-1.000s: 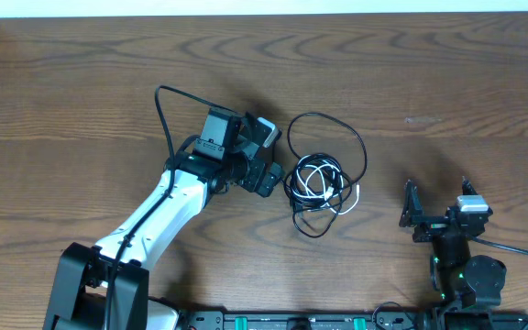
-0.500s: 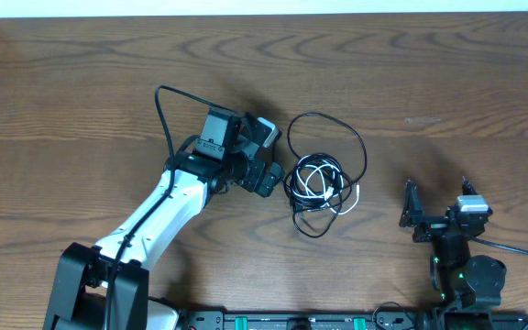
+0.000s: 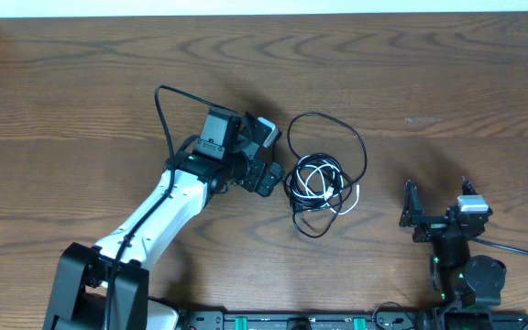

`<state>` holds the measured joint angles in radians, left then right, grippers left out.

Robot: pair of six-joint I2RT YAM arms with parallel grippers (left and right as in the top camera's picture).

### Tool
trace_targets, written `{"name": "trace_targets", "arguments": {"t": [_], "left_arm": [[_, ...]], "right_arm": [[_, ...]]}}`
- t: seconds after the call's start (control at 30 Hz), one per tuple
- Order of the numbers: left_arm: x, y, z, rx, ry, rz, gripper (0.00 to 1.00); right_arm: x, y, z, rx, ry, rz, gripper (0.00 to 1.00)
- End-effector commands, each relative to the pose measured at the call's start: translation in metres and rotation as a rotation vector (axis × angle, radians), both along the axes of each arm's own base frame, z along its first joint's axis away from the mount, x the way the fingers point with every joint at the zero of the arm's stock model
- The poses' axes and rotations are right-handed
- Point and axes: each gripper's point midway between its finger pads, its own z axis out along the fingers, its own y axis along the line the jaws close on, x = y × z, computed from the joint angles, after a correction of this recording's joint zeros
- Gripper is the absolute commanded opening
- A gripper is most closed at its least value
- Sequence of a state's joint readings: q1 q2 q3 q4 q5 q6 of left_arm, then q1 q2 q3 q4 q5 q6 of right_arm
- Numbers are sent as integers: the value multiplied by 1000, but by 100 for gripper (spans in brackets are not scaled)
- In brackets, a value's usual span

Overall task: Untangle cables
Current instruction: 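Position the open left gripper above the tangled black and white cables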

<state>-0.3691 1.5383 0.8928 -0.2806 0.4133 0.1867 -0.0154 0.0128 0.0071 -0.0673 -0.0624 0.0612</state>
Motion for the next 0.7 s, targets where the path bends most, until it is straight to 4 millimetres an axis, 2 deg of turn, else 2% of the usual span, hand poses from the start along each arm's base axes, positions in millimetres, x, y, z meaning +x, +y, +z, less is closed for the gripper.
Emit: {"name": "trace_targets", "arguments": {"t": [0.0,0.17,0.33,0.67], "left_arm": [[4,-9,10,-11,-14,-18,99],[1,-29,32,-13,-21,-68,99],[9,-41,55,32,-87,-77,99],[6,-54,60,31,-108,-103,99]], "right_arm": [[0,-1,0,12,0,-7,99],[0,-1,0,12,0,-7,99],[0,-1,0,12,0,-7,99],[0,-1,0,12,0,-7,99]]}}
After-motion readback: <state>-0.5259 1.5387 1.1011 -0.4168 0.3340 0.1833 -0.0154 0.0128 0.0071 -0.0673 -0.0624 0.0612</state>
